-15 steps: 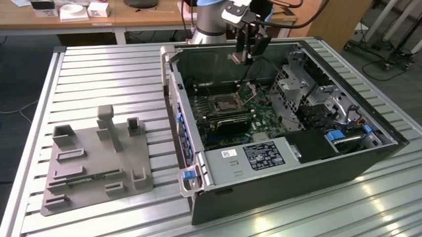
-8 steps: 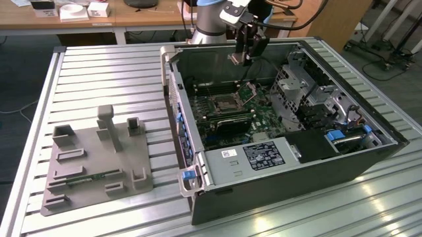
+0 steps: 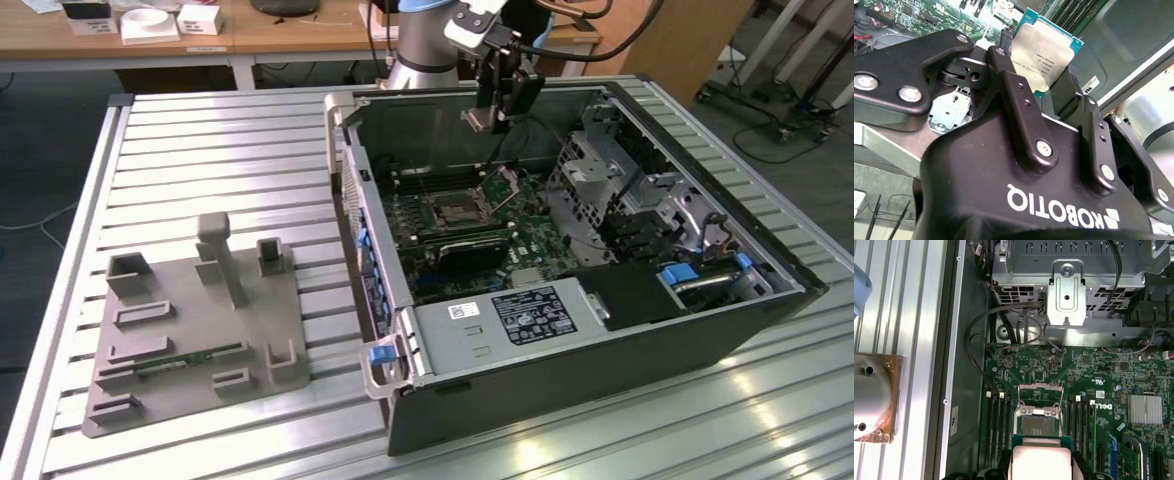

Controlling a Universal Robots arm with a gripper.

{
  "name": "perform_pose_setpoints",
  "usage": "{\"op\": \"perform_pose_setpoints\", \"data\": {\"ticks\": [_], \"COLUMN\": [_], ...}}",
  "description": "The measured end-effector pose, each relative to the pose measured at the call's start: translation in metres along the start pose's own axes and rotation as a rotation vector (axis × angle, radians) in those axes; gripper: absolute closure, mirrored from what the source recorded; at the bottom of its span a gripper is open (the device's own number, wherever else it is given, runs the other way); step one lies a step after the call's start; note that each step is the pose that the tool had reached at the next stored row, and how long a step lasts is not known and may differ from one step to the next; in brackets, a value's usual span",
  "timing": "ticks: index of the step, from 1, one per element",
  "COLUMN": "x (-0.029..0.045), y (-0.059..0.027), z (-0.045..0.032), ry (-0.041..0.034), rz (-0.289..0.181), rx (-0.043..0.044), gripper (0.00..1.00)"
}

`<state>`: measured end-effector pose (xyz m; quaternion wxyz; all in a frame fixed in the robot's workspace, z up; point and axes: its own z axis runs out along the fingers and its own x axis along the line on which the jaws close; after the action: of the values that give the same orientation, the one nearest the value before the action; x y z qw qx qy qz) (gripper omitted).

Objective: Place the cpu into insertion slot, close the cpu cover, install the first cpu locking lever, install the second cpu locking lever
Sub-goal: 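Place the cpu into insertion slot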

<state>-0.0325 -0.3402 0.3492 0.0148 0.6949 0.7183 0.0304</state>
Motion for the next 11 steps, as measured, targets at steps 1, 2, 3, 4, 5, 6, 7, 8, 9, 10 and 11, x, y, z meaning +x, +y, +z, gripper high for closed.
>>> {"op": "perform_pose_setpoints", "data": {"ticks": [1, 2, 3, 4, 5, 6, 7, 8, 9, 10, 11], "x": [0.0, 0.0, 0.0, 0.0, 0.0, 0.0, 0.0, 0.0, 0.0, -0.0001, -0.0001], "y": [0.0, 0.0, 0.0, 0.0, 0.0, 0.0, 0.0, 0.0, -0.0001, -0.0002, -0.0002], "z": [0.0, 0.0, 0.0, 0.0, 0.0, 0.0001, 0.0003, 0.0007, 0.0012, 0.002, 0.0031], "ry": [0.0, 0.0001, 0.0001, 0.0001, 0.0, 0.0, 0.0001, 0.0002, 0.0003, 0.0002, 0.0002], "rz": [0.0, 0.0, 0.0, 0.0, 0.0, 0.0, 0.0, 0.0, 0.0, 0.0, 0.0], "rx": [0.0, 0.0, 0.0, -0.0001, -0.0001, 0.0, -0.0001, -0.0001, 0.0001, 0.0007, 0.0019], "gripper": [0.46, 0.46, 0.46, 0.46, 0.46, 0.46, 0.46, 0.46, 0.46, 0.46, 0.46]}}
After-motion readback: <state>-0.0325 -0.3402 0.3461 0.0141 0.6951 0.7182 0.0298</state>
